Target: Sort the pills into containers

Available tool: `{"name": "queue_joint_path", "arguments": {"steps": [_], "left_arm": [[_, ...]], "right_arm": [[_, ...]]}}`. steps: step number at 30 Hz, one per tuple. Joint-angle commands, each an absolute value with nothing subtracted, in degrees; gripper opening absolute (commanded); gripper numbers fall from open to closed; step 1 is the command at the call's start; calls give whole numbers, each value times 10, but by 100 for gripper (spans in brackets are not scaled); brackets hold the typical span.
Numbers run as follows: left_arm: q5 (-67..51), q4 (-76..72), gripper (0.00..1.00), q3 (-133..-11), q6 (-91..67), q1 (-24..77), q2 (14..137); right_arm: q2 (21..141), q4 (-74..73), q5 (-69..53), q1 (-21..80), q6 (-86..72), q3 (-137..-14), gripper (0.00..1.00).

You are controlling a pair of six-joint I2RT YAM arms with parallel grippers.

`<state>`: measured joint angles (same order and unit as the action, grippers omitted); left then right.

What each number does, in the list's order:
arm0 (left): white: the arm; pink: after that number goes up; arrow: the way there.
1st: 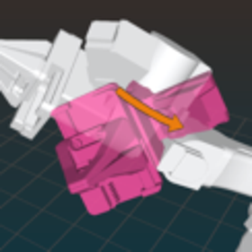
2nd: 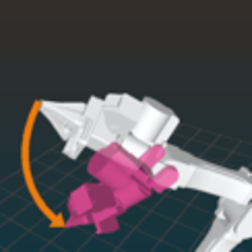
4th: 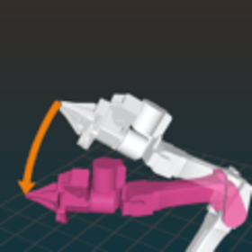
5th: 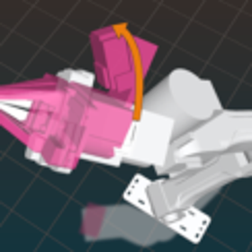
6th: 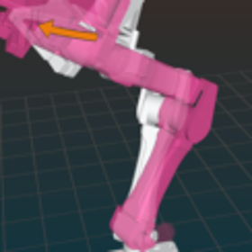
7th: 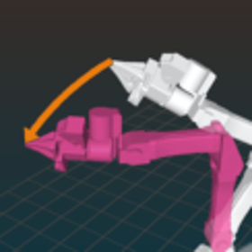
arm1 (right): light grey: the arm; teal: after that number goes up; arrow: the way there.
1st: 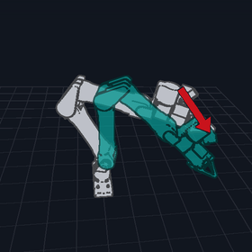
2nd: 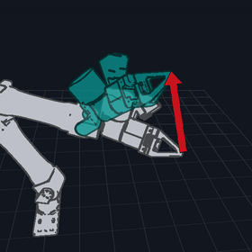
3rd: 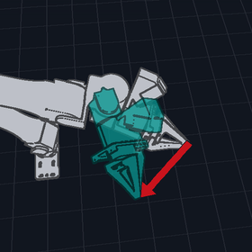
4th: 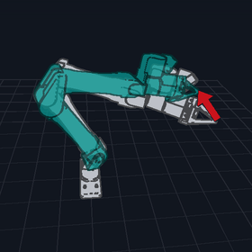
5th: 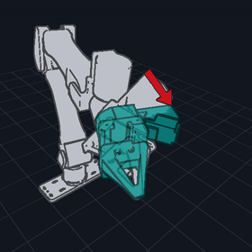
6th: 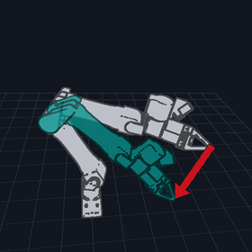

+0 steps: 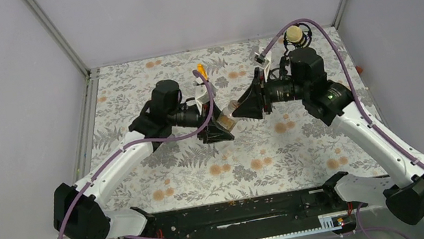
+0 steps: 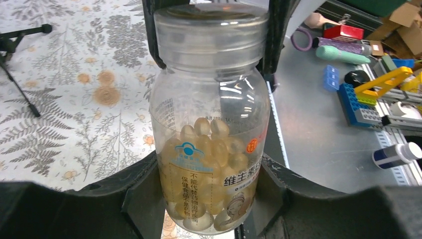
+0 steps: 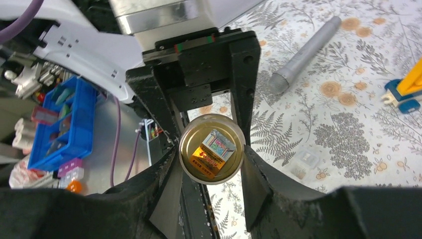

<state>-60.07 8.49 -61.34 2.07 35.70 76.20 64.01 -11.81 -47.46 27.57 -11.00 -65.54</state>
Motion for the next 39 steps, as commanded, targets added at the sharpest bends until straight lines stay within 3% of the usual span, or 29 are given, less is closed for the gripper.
{"name": "queue_joint_path", "arguments": {"steps": [1,3,4,5,6,7,9,13,19,22,26,28,39], "left_arm": [[-661,97,0,-601,43,347,745],[-643,99,0,-601,43,347,744],[-635,99,0,-602,41,347,744],[-620,97,0,-602,38,347,744],[-607,93,0,-602,34,347,745],[-591,90,0,-604,30,347,746],[-552,76,0,-604,17,347,748],[-476,51,0,-608,2,347,757],[-454,29,0,-611,-32,347,764],[-451,27,0,-609,-34,347,763],[-447,25,0,-607,-35,347,760],[-452,27,0,-604,-31,346,759],[-579,64,0,-608,44,341,761]], "right_arm": [[627,-142,-585,266,-38,-705,0],[631,-154,-565,266,-37,-715,11],[634,-157,-544,266,-48,-719,32],[637,-155,-513,266,-62,-720,60],[640,-149,-476,266,-87,-720,76],[643,-136,-448,266,-116,-716,85],[648,-93,-399,271,-184,-693,90],[650,-64,-279,306,-255,-669,92],[685,-80,-171,341,-295,-681,92],[689,-68,-159,343,-312,-676,79],[689,-81,-163,343,-307,-685,38],[679,-76,-174,344,-289,-682,27],[603,-86,-444,288,-92,-676,24]]}}
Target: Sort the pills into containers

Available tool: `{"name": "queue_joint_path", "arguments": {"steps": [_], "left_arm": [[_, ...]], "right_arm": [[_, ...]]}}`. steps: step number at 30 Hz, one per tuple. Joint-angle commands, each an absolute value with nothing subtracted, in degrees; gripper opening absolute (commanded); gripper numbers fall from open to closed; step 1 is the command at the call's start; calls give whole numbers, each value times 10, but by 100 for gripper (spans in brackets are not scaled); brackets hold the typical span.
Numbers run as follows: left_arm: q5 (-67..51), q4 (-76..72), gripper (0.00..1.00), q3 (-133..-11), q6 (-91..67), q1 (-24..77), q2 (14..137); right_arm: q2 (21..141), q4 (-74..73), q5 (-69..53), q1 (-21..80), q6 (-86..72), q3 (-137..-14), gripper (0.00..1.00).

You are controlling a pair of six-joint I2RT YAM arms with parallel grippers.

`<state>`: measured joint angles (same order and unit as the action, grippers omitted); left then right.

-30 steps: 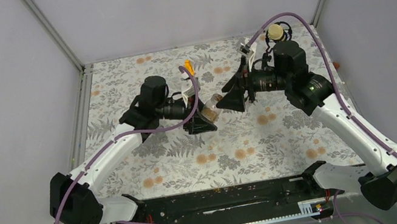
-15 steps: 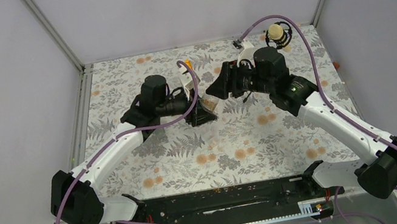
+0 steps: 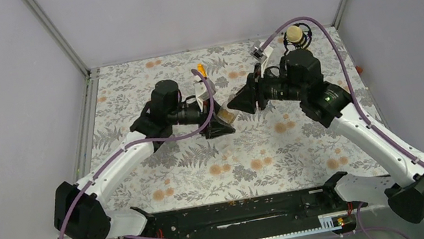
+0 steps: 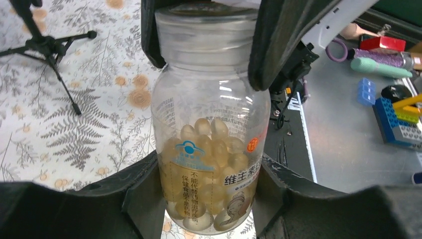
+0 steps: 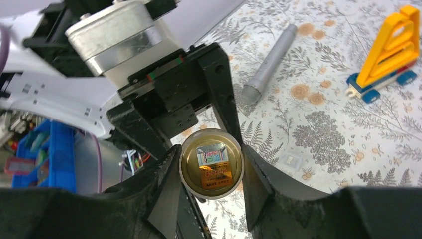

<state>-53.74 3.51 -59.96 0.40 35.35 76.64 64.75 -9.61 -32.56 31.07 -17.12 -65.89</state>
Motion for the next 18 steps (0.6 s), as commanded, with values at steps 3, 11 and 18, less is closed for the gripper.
{"name": "queue_joint_path", "arguments": {"steps": [3,11,18], "left_arm": [[-594,96,0,-612,76,341,761],[-588,165,0,-615,136,341,759],[-429,133,0,-576,92,341,728]], "right_arm": [[605,-93,-469,279,-90,-686,24],[619,-105,-449,276,-100,-701,26],[614,-201,-120,275,-144,-643,28]]}}
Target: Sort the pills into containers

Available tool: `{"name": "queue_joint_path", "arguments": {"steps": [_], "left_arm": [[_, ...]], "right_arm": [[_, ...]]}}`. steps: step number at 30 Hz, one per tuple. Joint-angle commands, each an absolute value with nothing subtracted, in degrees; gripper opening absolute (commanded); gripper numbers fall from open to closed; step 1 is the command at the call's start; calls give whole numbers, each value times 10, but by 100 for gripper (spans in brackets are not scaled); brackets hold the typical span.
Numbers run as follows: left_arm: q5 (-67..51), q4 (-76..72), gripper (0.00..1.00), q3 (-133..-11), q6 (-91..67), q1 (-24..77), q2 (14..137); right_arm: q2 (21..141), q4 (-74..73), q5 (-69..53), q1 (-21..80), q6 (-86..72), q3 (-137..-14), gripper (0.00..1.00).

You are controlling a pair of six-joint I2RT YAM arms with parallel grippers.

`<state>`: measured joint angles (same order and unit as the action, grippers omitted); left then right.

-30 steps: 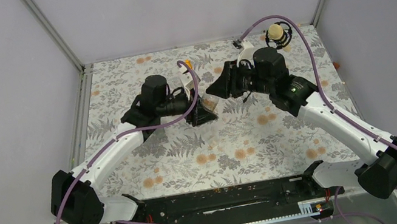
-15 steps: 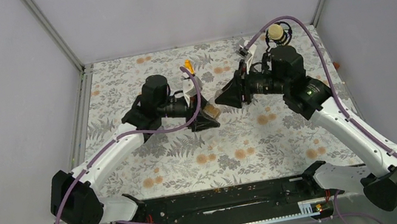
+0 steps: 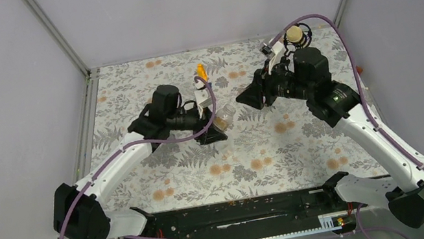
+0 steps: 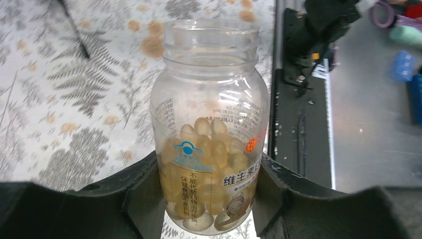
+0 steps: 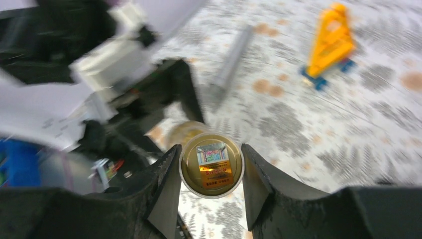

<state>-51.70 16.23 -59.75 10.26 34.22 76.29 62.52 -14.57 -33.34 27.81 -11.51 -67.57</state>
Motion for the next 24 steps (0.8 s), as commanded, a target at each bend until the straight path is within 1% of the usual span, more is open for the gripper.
{"name": "queue_joint_path", "arguments": {"steps": [1,3,7,10,14,20,22,24], "left_arm": [[-414,128,0,-563,91,341,715],[-391,108,0,-526,79,341,686],[-348,82,0,-487,55,341,633],[-320,60,0,-462,32,343,600],[-295,36,0,-436,10,343,574],[-291,29,0,-432,-16,343,582],[-291,24,0,-429,-22,343,583],[-291,22,0,-428,-25,343,585]], "right_arm": [[608,-205,-67,275,-156,-619,29],[601,-202,16,275,-190,-555,29],[621,-198,85,276,-284,-482,29],[643,-169,165,282,-334,-416,29],[685,-155,240,301,-351,-388,32],[783,-138,249,305,-372,-387,42],[804,-135,250,305,-377,-390,51],[809,-139,246,305,-378,-394,62]]}}
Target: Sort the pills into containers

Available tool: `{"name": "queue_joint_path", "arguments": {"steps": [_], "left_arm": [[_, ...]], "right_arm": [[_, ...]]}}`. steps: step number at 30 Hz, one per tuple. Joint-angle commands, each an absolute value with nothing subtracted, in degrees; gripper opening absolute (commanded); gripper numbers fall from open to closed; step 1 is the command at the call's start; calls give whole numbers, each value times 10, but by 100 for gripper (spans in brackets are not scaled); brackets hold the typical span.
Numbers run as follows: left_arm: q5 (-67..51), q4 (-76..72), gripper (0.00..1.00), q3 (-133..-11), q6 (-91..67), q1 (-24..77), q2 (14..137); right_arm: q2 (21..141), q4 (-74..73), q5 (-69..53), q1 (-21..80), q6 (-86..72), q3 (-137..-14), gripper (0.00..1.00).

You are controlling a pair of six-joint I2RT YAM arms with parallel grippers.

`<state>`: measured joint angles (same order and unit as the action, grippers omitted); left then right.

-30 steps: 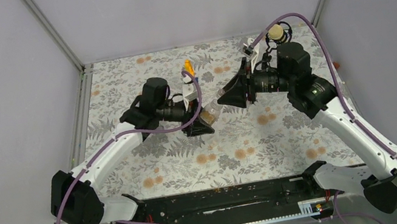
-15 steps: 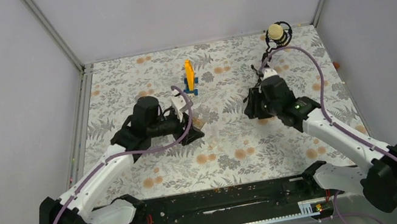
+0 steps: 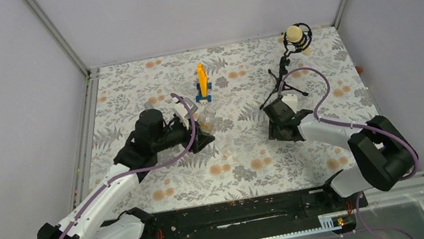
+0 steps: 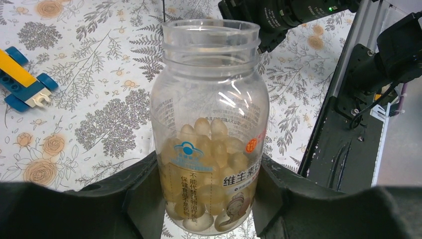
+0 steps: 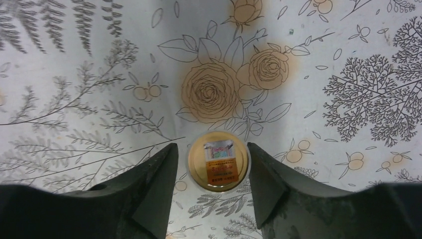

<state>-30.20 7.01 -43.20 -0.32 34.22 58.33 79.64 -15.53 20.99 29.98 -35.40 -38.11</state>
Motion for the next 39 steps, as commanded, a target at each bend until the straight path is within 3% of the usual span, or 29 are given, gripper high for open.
{"name": "queue_joint_path", "arguments": {"steps": [1,5,9,13,16,19,23,30,39], "left_arm": [[-291,22,0,-428,-26,343,585],[-306,11,0,-427,-33,343,587],[-311,3,0,-430,-38,343,592],[-325,2,0,-441,-39,343,601],[-335,2,0,-452,-39,344,607],[-352,3,0,-461,-38,344,613],[-395,2,0,-467,-31,345,622],[-429,3,1,-477,-15,359,629],[-445,3,1,-493,-19,366,642]], "right_arm": [[803,-140,243,305,-378,-395,68],[752,-149,221,305,-356,-397,84],[687,-168,167,305,-315,-410,87],[606,-139,-22,305,-261,-411,87],[532,-47,-224,304,-240,-389,87],[487,52,-324,305,-294,-379,88],[481,145,-320,323,-364,-393,89],[561,146,-239,376,-381,-462,90],[630,158,-252,406,-399,-492,87]]}}
